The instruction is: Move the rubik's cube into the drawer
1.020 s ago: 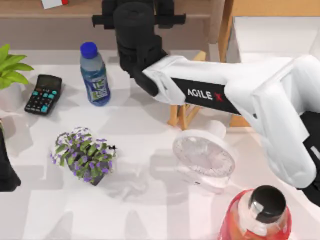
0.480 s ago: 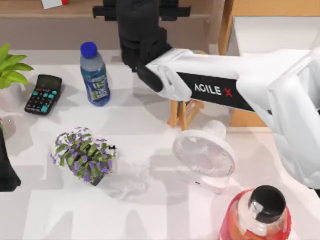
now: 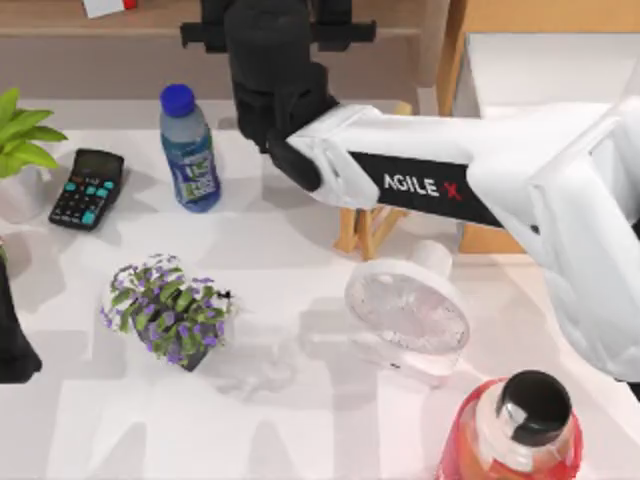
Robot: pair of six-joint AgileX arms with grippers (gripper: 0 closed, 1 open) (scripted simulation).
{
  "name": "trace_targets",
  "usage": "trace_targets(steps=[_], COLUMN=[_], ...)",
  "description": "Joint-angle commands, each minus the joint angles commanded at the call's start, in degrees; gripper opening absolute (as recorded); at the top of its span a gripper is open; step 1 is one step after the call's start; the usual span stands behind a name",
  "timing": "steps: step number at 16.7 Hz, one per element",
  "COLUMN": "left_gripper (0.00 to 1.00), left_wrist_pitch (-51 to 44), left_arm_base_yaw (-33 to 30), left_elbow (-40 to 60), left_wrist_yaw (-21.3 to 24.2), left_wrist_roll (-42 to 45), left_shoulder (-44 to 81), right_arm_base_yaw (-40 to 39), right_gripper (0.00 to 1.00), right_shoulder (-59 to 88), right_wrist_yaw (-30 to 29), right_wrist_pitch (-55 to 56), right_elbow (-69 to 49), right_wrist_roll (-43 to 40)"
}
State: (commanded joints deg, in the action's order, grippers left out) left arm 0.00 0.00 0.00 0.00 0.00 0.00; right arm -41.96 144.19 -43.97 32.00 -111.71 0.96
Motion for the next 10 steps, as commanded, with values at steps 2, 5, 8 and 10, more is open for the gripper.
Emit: trace_targets(steps=[2, 5, 8, 10], left_gripper=[1.0, 1.0, 1.0, 1.0], left_wrist_pitch=[0.0, 0.0, 0.0, 0.0], left_arm_base_yaw=[0.0, 0.0, 0.0, 0.0], left_elbow=[0.0, 0.0, 0.0, 0.0], left_wrist_yaw=[0.0, 0.0, 0.0, 0.0], left_wrist_roll=[0.0, 0.0, 0.0, 0.0], left_shoulder=[0.0, 0.0, 0.0, 0.0], right_arm_base_yaw=[0.0, 0.0, 0.3, 0.7], right_gripper=[0.0, 0.0, 0.0, 0.0], right_shoulder=[-1.1, -4.1, -8.2, -11.3], right_wrist_yaw=[1.1, 4.5, 9.2, 12.9], right_wrist_pitch=[-2.5, -10.3, -21.7, -30.8], right_elbow=[-0.1, -0.2, -0.5, -0.9], right_wrist_roll=[0.2, 0.7, 1.4, 1.9])
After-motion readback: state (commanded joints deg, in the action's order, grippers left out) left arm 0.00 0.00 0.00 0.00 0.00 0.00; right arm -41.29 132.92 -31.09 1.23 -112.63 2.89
